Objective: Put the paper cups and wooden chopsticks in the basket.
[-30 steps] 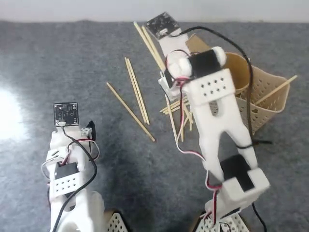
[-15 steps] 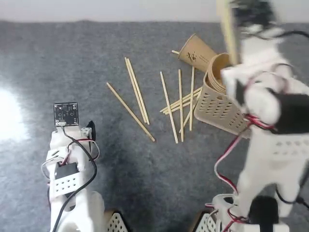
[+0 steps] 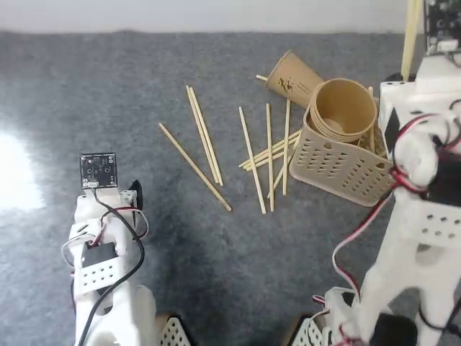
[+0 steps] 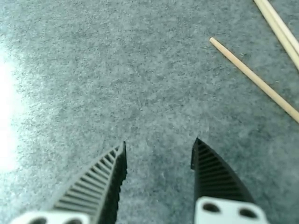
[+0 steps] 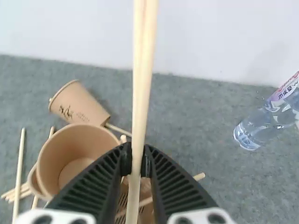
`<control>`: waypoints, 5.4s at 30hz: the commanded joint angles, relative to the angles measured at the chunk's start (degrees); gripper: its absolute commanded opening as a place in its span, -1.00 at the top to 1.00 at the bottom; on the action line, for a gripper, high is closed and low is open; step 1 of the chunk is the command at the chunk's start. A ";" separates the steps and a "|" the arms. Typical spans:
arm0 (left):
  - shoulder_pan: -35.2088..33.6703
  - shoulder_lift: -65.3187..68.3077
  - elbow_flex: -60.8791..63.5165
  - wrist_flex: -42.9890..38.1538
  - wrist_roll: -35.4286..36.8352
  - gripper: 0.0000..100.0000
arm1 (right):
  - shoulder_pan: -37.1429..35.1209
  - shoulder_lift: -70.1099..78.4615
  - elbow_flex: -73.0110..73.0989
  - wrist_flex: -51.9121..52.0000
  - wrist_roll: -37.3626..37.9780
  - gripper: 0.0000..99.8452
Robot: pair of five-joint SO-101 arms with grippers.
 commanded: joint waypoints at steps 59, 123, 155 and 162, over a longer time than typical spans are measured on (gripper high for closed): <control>2.29 -0.97 0.13 -1.49 -0.70 0.57 | 6.46 -54.29 86.86 -54.81 -2.11 0.69; 2.29 -0.97 0.22 -1.41 -0.70 0.57 | -17.36 2.07 -8.35 23.52 7.47 0.70; 2.29 -0.97 0.31 -1.41 -0.70 0.57 | 16.13 1.45 17.85 8.04 8.53 0.70; 2.29 -0.97 0.31 -1.41 -0.70 0.57 | 16.22 1.54 21.54 1.36 8.44 0.95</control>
